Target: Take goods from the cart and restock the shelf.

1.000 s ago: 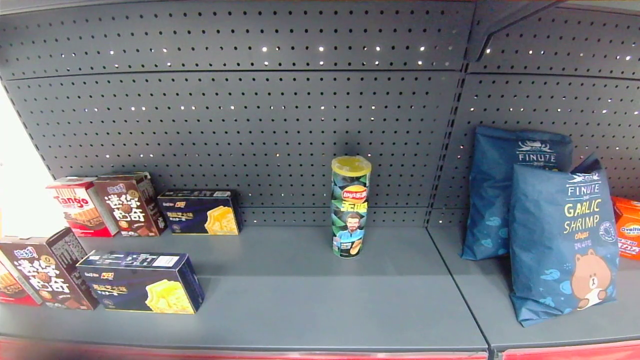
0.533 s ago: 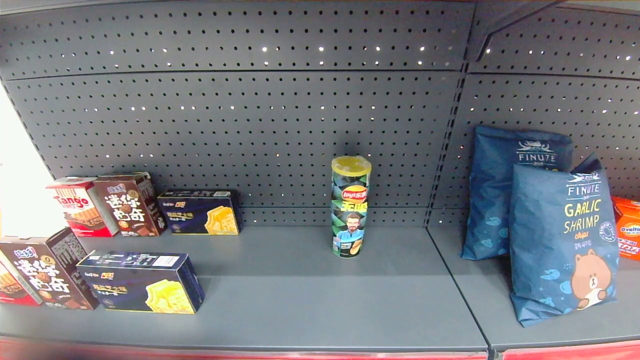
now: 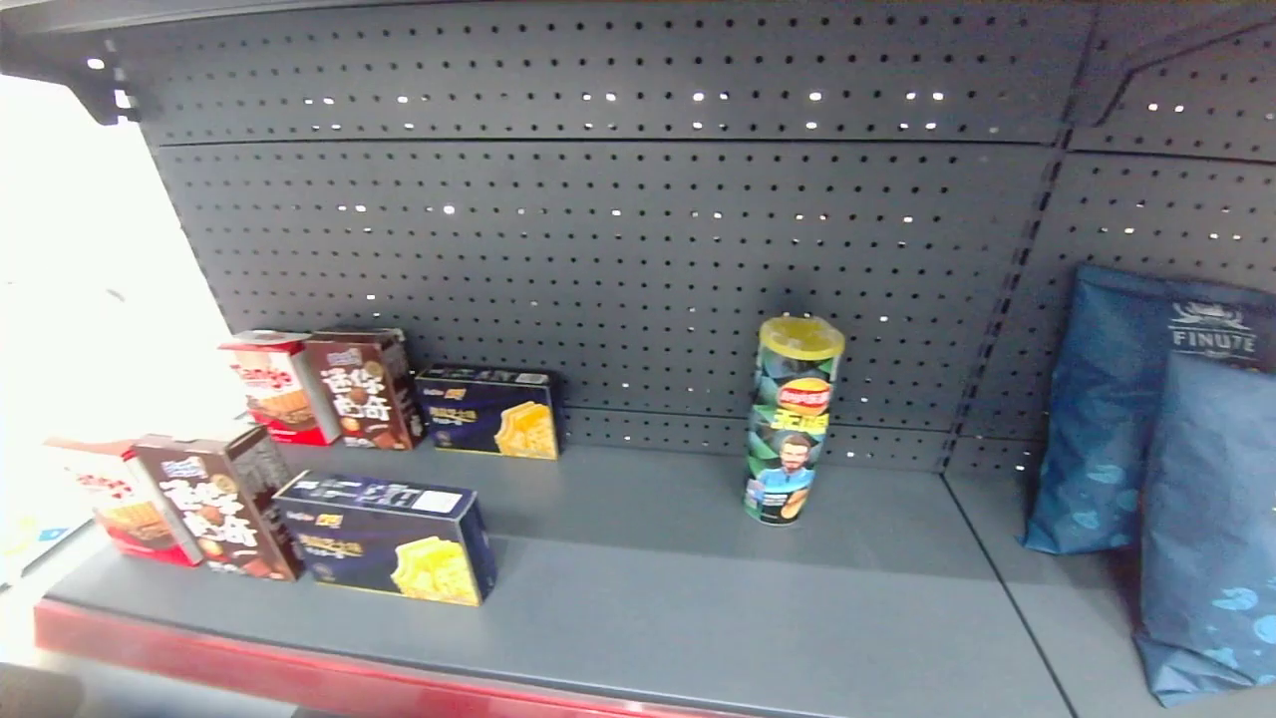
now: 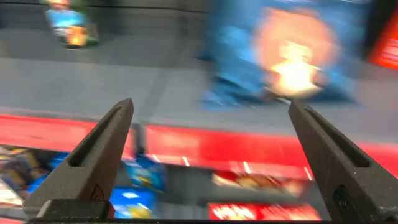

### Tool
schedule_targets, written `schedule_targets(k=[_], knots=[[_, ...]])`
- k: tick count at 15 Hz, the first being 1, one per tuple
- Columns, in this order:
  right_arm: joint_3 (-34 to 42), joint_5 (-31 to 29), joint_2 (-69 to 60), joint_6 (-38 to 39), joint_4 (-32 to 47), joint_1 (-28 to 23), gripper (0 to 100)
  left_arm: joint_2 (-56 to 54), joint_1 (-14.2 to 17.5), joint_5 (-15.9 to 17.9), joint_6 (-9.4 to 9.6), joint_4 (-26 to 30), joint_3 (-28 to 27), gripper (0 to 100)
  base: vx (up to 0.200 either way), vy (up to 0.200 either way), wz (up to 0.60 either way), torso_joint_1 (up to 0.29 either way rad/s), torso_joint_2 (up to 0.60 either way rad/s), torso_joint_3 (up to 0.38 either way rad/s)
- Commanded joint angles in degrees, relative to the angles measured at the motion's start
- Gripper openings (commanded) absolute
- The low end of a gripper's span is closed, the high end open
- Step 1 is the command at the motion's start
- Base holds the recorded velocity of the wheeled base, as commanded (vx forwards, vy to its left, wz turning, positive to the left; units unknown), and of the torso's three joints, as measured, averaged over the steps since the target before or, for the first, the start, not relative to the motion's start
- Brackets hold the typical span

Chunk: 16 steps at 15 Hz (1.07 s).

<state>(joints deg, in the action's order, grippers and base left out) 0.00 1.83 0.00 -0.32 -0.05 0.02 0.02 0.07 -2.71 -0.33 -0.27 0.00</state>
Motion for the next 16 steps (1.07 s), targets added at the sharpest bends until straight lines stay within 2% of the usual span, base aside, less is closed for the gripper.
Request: schedule_targets(k=[1, 15, 16], knots=[[0.0, 0.02, 0.0, -0.03, -0.04, -0.02, 100, -0.02, 0.01, -0.02, -0.02, 0.0, 0.0, 100, 0.0, 0.0, 0.6, -0.012, 0.0, 0.002], [0.0, 0.02, 0.0, 0.05, -0.04, -0.02, 100, -0.02, -0.07, 0.51, 0.24, 0.09, 0.0, 100, 0.0, 0.0, 0.6, 0.001, 0.0, 0.002], [0.0, 0.02, 0.0, 0.05, -0.13, 0.06, 100, -0.02, -0.07, 0.51, 0.24, 0.09, 0.0, 100, 0.0, 0.0, 0.0, 0.0, 0.0, 0.0]])
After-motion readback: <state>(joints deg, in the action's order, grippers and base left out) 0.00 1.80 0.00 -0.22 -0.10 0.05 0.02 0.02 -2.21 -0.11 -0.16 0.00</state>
